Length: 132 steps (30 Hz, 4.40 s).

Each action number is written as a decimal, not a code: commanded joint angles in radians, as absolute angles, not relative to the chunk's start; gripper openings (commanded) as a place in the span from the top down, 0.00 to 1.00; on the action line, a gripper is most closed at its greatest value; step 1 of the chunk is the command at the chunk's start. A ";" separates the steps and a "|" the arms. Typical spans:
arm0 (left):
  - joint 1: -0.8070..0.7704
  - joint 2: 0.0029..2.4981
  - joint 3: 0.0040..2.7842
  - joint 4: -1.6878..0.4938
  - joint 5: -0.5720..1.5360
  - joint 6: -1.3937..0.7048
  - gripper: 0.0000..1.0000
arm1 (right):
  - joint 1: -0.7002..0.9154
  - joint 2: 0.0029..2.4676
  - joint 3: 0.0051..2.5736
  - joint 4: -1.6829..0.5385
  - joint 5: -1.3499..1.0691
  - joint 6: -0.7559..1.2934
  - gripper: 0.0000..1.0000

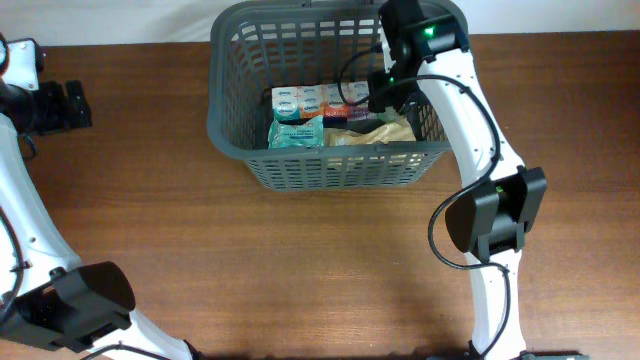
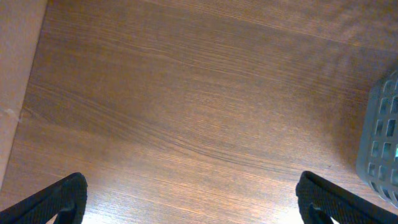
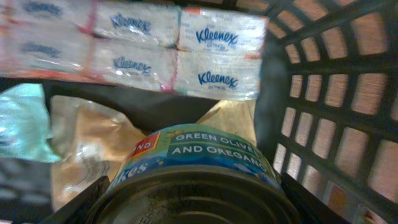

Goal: Pack container
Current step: 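Carry the tuna can into the basket and release it, then move the right gripper back down onto the green-lidded jar, then grasp the green-lidded jar with the right gripper and lift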

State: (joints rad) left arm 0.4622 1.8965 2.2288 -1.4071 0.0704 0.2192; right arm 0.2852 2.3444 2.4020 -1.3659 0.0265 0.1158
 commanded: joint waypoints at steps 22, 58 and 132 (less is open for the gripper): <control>0.463 1.902 2.222 -1.407 0.073 0.210 0.01 | 0.097 2.029 2.911 -1.510 0.215 0.086 0.00; 0.463 1.902 2.222 -1.407 0.073 0.210 0.01 | -0.210 2.006 1.572 -0.970 0.091 0.319 0.05; 0.463 1.902 2.222 -1.407 0.074 0.210 0.01 | -0.208 2.006 1.423 -0.897 0.034 0.384 0.25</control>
